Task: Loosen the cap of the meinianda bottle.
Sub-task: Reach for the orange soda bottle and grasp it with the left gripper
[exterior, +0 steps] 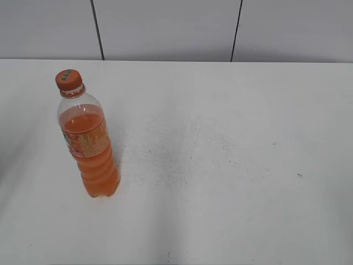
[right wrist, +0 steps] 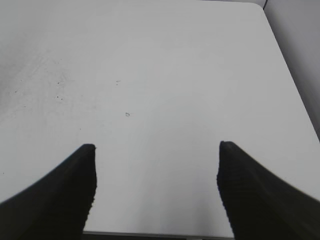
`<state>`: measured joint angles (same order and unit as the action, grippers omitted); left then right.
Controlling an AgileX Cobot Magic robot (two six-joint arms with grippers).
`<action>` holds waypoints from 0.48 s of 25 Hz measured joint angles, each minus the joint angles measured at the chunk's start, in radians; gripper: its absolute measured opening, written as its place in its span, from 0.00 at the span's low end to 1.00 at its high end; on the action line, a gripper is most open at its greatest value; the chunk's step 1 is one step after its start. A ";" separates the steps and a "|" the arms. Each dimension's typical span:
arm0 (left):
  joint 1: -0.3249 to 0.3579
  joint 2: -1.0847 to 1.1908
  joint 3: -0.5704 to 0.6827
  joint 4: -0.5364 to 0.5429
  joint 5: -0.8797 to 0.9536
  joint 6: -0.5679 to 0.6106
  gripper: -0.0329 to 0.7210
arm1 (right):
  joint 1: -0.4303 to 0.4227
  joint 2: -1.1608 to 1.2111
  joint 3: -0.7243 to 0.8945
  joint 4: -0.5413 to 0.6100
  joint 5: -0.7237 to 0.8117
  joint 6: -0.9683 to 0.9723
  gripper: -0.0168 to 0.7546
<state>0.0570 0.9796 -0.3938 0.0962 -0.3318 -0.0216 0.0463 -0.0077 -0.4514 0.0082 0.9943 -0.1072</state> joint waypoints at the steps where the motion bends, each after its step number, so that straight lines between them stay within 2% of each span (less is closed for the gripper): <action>1: 0.000 0.004 0.000 0.003 0.000 0.000 0.65 | 0.000 0.000 0.000 0.000 0.000 0.000 0.75; 7: 0.021 0.054 0.000 0.041 -0.001 0.000 0.65 | 0.000 0.000 0.000 0.000 0.000 0.000 0.75; 12: 0.111 0.142 0.000 0.064 -0.079 -0.031 0.65 | 0.000 0.000 0.000 0.000 0.000 0.000 0.75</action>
<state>0.1681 1.1213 -0.3938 0.1599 -0.4103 -0.0526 0.0463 -0.0077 -0.4514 0.0082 0.9943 -0.1072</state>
